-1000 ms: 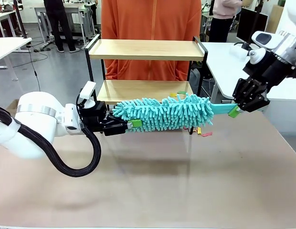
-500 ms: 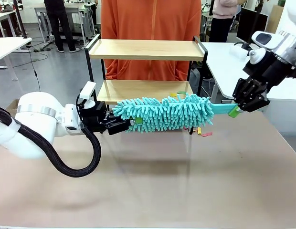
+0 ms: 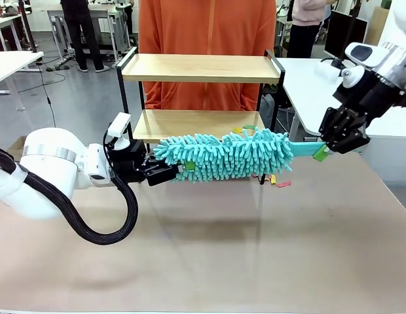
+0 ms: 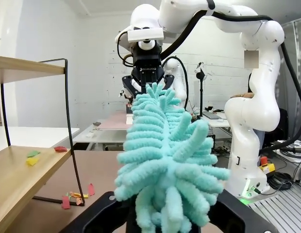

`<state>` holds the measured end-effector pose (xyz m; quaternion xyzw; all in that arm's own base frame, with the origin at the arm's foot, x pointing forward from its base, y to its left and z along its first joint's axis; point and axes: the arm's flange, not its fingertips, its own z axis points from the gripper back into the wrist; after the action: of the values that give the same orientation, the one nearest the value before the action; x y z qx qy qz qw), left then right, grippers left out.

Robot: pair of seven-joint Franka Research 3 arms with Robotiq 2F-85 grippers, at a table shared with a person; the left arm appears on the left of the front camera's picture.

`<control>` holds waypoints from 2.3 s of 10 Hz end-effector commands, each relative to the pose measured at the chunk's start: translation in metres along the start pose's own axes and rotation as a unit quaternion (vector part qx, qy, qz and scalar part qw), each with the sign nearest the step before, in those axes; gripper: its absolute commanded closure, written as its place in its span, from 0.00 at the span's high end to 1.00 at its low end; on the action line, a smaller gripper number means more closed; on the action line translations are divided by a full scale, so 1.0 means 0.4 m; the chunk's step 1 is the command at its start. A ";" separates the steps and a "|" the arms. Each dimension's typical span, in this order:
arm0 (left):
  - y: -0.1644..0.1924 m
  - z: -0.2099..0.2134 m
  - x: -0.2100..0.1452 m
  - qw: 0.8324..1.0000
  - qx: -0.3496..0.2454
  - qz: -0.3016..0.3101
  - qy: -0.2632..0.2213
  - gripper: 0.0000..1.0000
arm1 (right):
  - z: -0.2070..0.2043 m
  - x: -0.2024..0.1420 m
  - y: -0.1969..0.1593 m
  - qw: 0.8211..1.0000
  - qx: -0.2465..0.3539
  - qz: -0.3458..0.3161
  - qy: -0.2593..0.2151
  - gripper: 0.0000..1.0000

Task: Clean the shelf.
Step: Hand the Duster back to the human.

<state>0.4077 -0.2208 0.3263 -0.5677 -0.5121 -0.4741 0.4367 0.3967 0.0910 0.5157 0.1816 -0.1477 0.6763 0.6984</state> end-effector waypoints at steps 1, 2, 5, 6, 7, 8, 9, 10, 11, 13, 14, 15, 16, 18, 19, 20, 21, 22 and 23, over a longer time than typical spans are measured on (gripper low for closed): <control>0.000 -0.002 0.002 1.000 0.001 -0.001 0.002 0.00 | 0.000 -0.001 0.000 1.000 0.000 0.000 0.000 0.73; 0.000 -0.002 0.002 1.000 0.001 -0.001 0.002 0.00 | 0.013 -0.003 0.007 1.000 -0.001 0.000 -0.008 0.73; 0.000 -0.002 0.002 1.000 0.001 -0.001 0.002 0.00 | 0.110 -0.022 0.050 0.998 -0.018 -0.010 -0.063 1.00; 0.000 -0.002 0.002 1.000 0.001 -0.001 0.002 0.00 | 0.160 -0.040 0.069 0.994 -0.031 -0.021 -0.100 1.00; 0.000 -0.002 0.002 1.000 0.001 -0.001 0.002 0.00 | 0.220 -0.071 0.098 0.987 -0.055 -0.046 -0.143 1.00; 0.000 -0.002 0.002 1.000 0.001 -0.001 0.002 0.00 | 0.266 -0.102 0.125 0.979 -0.078 -0.072 -0.174 1.00; 0.000 -0.002 0.002 1.000 0.001 -0.001 0.002 0.00 | 0.301 -0.135 0.146 0.971 -0.098 -0.092 -0.199 1.00; 0.000 -0.002 0.002 1.000 0.001 -0.001 0.002 0.00 | 0.326 -0.173 0.160 0.962 -0.113 -0.107 -0.222 1.00; 0.000 -0.002 0.002 1.000 0.001 -0.001 0.002 0.00 | 0.344 -0.210 0.172 0.954 -0.121 -0.117 -0.248 1.00; 0.000 -0.002 0.002 1.000 0.001 -0.001 0.002 0.00 | 0.353 -0.253 0.181 0.943 -0.126 -0.124 -0.282 1.00; 0.000 -0.002 0.002 1.000 0.001 -0.001 0.002 0.00 | 0.346 -0.245 0.177 0.941 -0.126 -0.111 -0.293 1.00; 0.000 -0.002 0.002 1.000 0.001 -0.001 0.002 0.00 | 0.381 -0.258 0.179 0.950 -0.124 -0.128 -0.258 1.00; 0.000 0.000 -0.004 1.000 0.002 0.001 0.005 0.18 | 0.381 -0.258 0.179 0.950 -0.124 -0.128 -0.258 1.00; -0.038 -0.001 0.105 0.999 0.017 -0.036 -0.013 0.18 | 0.381 -0.258 0.179 0.950 -0.124 -0.128 -0.258 1.00; -0.067 -0.006 0.170 0.998 0.027 -0.044 -0.027 0.18 | 0.381 -0.258 0.179 0.950 -0.124 -0.128 -0.258 1.00; -0.100 -0.004 0.241 0.997 0.038 -0.055 -0.031 0.18 | 0.381 -0.258 0.179 0.950 -0.124 -0.128 -0.258 1.00; -0.141 0.005 0.331 0.995 0.066 -0.070 -0.037 0.18 | 0.381 -0.258 0.179 0.950 -0.124 -0.128 -0.258 1.00; -0.176 0.024 0.410 0.990 0.101 -0.093 -0.033 0.18 | 0.381 -0.258 0.179 0.950 -0.124 -0.128 -0.258 1.00; -0.222 0.049 0.490 0.982 0.139 -0.121 -0.040 0.18 | 0.381 -0.258 0.179 0.950 -0.124 -0.128 -0.258 1.00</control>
<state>0.3516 -0.1724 0.4898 -0.4885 -0.6281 -0.4449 0.4110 0.3268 -0.0680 0.6063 0.2833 -0.3821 0.4811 0.7364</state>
